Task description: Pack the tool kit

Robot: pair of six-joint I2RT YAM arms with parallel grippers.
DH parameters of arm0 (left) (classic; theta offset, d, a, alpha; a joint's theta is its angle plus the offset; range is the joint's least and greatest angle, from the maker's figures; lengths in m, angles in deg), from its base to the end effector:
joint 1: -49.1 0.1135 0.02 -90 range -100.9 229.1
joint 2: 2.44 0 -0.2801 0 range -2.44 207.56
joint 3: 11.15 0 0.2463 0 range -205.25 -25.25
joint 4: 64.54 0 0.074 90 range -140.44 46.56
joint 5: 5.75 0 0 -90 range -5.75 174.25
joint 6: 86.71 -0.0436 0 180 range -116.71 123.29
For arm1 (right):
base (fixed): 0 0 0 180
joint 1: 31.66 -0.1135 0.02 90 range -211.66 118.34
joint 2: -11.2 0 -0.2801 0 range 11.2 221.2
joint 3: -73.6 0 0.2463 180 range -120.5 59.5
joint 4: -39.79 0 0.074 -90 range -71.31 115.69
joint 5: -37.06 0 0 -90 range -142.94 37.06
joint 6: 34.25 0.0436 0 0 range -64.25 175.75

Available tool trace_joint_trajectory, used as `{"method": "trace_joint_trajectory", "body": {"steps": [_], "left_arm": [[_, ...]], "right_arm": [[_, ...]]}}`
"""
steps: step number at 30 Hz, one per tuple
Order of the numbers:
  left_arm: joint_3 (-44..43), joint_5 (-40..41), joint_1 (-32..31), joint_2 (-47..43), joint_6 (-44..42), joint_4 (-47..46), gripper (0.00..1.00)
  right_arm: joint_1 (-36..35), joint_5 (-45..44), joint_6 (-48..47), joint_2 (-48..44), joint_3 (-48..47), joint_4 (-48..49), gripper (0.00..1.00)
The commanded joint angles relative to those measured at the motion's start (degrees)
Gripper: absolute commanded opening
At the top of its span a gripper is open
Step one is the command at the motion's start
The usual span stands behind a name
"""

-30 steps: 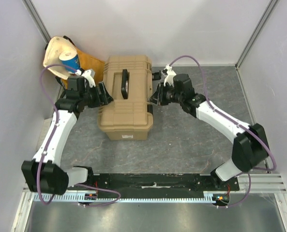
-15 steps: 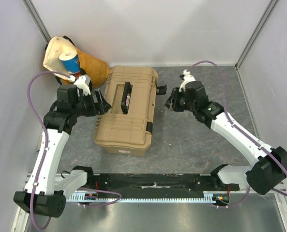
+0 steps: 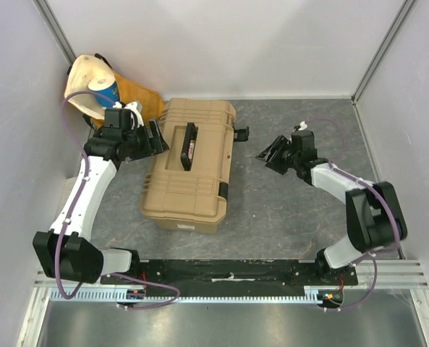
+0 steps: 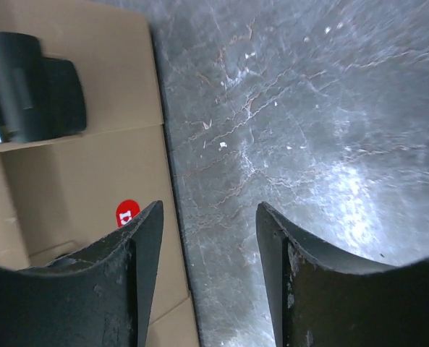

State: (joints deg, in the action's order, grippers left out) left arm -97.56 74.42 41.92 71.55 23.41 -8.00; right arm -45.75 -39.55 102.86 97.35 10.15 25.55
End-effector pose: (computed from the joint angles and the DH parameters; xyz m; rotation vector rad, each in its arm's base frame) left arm 0.2642 -0.0408 0.3543 -0.1811 2.3613 -0.4342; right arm 0.3093 0.0881 0.2280 0.5302 2.2684 0.8260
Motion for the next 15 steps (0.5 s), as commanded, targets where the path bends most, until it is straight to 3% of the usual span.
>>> {"method": "trace_joint_trajectory", "body": {"steps": [1,15], "left_arm": [[-2.39,-0.01,0.41,0.97,1.24,-2.88,0.84],[-1.95,-6.6,1.2,3.87,1.5,-4.73,0.84]], "right_arm": [[0.11,9.37,8.5,6.47,1.53,22.77,0.62],[-0.68,13.51,28.02,29.5,-3.48,61.54,0.63]]}}
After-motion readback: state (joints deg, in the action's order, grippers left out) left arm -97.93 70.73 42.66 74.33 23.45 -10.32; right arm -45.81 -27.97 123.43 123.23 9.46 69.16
